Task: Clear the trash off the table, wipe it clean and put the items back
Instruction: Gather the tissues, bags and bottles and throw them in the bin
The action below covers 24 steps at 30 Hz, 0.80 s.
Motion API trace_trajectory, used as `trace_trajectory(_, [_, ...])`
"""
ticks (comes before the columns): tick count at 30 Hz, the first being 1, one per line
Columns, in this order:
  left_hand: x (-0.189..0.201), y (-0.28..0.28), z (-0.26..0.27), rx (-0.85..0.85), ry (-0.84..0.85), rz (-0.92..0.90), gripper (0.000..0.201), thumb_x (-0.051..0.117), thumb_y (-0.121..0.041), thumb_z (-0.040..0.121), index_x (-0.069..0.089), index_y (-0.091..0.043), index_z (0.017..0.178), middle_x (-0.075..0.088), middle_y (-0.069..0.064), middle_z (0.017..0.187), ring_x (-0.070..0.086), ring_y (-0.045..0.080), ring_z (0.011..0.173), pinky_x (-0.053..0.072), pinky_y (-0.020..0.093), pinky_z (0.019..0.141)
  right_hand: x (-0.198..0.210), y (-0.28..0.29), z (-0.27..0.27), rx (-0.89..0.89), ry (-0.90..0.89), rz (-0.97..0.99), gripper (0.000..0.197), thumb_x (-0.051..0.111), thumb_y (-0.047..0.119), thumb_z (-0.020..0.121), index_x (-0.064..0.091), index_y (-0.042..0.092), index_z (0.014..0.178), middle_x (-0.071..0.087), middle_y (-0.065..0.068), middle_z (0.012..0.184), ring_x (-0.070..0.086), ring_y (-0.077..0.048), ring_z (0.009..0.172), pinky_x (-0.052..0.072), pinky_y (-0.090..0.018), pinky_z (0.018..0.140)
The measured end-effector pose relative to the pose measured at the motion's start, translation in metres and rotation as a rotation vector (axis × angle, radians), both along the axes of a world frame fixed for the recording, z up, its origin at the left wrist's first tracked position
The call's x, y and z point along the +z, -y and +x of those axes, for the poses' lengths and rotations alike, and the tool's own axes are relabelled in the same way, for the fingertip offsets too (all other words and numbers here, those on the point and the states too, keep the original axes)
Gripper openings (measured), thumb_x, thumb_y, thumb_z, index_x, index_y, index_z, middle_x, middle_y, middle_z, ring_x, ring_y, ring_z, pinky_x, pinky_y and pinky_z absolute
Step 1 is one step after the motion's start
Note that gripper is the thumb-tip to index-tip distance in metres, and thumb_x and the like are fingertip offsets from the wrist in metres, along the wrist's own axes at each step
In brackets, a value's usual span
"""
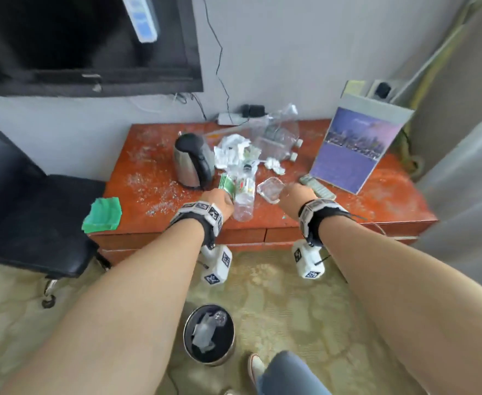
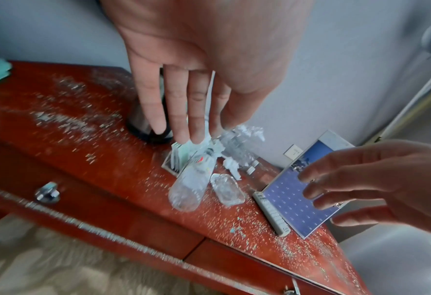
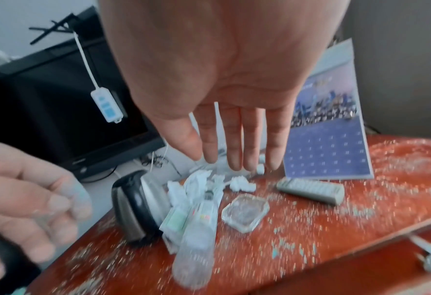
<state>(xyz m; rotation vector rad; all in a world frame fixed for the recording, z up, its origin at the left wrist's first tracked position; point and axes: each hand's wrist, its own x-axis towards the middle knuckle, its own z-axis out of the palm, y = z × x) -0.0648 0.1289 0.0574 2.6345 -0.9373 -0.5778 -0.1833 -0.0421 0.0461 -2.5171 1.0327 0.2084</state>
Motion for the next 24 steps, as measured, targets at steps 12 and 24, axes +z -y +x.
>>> trace_trajectory(12, [-0.061,0.111,0.062,0.081,-0.026,0.203,0.019,0.057,-0.031,0.093,0.067,-0.016,0.097,0.071,0.007,0.1,0.066,0.028,0.088,0.052,0.031,0.074,-0.062,0.132,0.06,0.104,-0.2,-0.018,0.008,0.045,0.014,0.089,0.053,0.014,0.091,0.066,-0.01,0.102,0.059,-0.026,0.08,0.053,-0.033,0.071])
trace_trajectory(24, [-0.131,0.184,0.079,0.418,-0.084,0.329,0.066,0.059,-0.054,0.088,0.039,-0.019,0.14,0.046,0.005,0.139,0.054,0.029,0.123,0.048,0.044,0.092,-0.13,0.226,0.154,0.138,-0.19,0.086,0.035,0.056,0.015,0.088,0.055,0.011,0.123,0.06,-0.012,0.118,0.061,-0.033,0.106,0.054,-0.041,0.083])
